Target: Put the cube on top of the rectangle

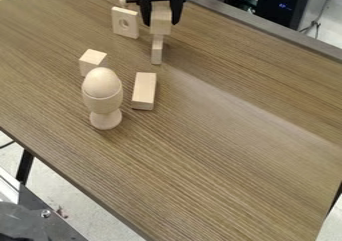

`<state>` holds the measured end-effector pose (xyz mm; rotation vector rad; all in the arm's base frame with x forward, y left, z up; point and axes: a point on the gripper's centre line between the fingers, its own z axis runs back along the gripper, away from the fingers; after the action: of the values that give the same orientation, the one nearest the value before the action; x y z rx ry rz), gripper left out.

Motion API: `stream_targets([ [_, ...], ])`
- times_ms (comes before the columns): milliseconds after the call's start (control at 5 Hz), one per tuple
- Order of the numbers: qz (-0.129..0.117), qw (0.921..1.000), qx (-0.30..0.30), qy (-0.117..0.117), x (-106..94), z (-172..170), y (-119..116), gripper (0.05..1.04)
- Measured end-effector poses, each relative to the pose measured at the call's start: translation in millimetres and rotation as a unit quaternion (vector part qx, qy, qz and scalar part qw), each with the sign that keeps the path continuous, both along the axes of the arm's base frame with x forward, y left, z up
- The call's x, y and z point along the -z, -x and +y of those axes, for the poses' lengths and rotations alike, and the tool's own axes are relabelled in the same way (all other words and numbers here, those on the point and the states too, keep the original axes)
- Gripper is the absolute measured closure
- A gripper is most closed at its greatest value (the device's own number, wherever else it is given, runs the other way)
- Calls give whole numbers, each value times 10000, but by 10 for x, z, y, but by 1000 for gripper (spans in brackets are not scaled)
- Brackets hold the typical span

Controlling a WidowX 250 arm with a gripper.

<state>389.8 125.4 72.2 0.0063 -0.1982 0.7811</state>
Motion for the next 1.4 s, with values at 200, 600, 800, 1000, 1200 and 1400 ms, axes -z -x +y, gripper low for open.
stream_targets([
  [200, 6, 10000, 5, 8, 1, -3, 2, 475],
  [600, 108, 9999, 5, 70, 95, 2, 14, 475],
  [800, 117, 9999, 20, 68, 110, 12, 5, 475],
  [1000, 132, 9999, 27, 72, 124, 14, -1, 431],
  [1200, 161, 9999, 31, 54, 137, 15, 3, 130],
  [1400, 165, 9999, 17, 39, 137, 15, 3, 83],
])
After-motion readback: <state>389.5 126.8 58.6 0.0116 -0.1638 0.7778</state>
